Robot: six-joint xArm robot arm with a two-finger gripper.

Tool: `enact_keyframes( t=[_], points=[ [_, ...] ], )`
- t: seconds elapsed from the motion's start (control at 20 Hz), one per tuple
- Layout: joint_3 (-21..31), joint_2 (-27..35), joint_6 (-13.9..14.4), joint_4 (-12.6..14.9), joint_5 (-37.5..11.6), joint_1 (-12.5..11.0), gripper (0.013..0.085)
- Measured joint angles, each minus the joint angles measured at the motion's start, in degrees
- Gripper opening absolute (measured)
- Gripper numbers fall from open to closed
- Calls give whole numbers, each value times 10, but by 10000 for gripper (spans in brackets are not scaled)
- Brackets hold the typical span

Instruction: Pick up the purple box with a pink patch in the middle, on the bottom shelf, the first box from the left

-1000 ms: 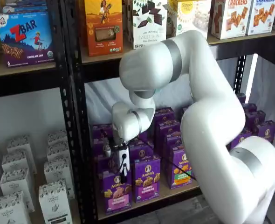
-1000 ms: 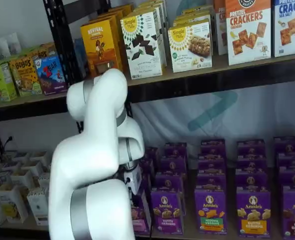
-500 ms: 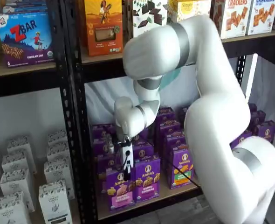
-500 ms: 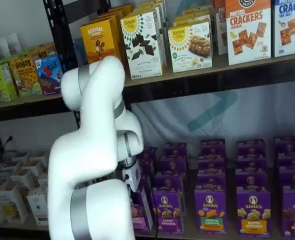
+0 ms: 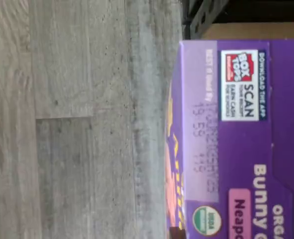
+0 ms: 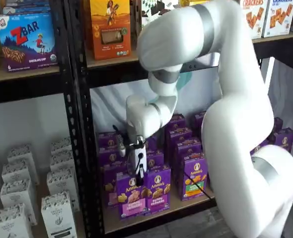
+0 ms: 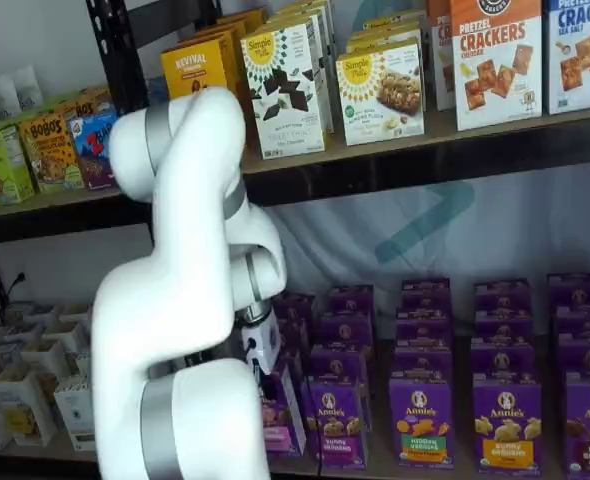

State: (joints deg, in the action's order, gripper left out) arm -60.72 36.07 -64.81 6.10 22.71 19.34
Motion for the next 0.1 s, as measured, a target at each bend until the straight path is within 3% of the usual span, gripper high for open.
enact_keyframes(
  t=[0.1],
  points=[
    [14, -18, -8, -8, 5, -1, 290]
  ],
)
